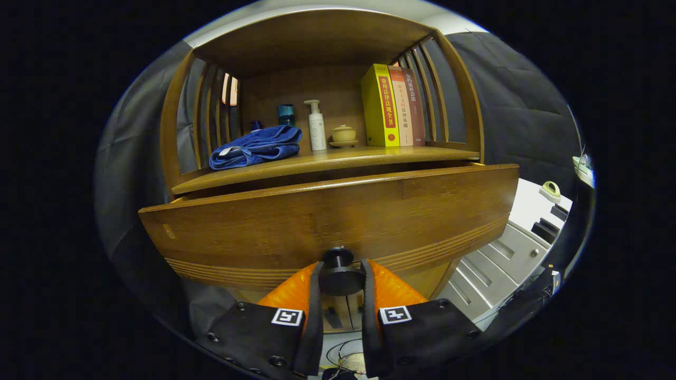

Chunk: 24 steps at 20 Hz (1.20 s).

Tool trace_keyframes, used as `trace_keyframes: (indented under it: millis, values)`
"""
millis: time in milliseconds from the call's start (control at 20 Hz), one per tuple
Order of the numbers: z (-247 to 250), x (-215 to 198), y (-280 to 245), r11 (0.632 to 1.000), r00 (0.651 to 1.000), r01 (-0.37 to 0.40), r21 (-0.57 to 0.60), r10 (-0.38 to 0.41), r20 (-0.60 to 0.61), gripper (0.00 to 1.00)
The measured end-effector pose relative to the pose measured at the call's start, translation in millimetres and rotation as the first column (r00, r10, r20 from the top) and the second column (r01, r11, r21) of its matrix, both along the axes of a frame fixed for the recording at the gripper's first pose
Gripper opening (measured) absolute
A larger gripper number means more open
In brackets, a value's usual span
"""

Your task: Pull open the drawer, take out the items inside it, and place them on the countertop above the cabinet.

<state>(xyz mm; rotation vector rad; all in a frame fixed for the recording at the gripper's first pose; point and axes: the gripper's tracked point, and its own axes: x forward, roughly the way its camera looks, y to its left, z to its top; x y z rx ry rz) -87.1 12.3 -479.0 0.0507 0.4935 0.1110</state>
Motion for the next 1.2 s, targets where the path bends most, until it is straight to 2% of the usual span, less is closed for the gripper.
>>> trace_keyframes:
  millis: [350,800,950,1200]
  values:
    - [5,-49,-7,0.999,1.000,-0.016,-0.028,0.015,-0.020,0.36]
    - [15,-89,-22,0.999,0.999,0.001,-0.036,-0.003,-0.050,0.36]
    - [17,-99,-25,0.999,0.999,0.005,-0.031,-0.006,-0.052,0.32]
    - [18,-114,-30,0.999,0.998,0.022,-0.028,-0.024,-0.062,0.32]
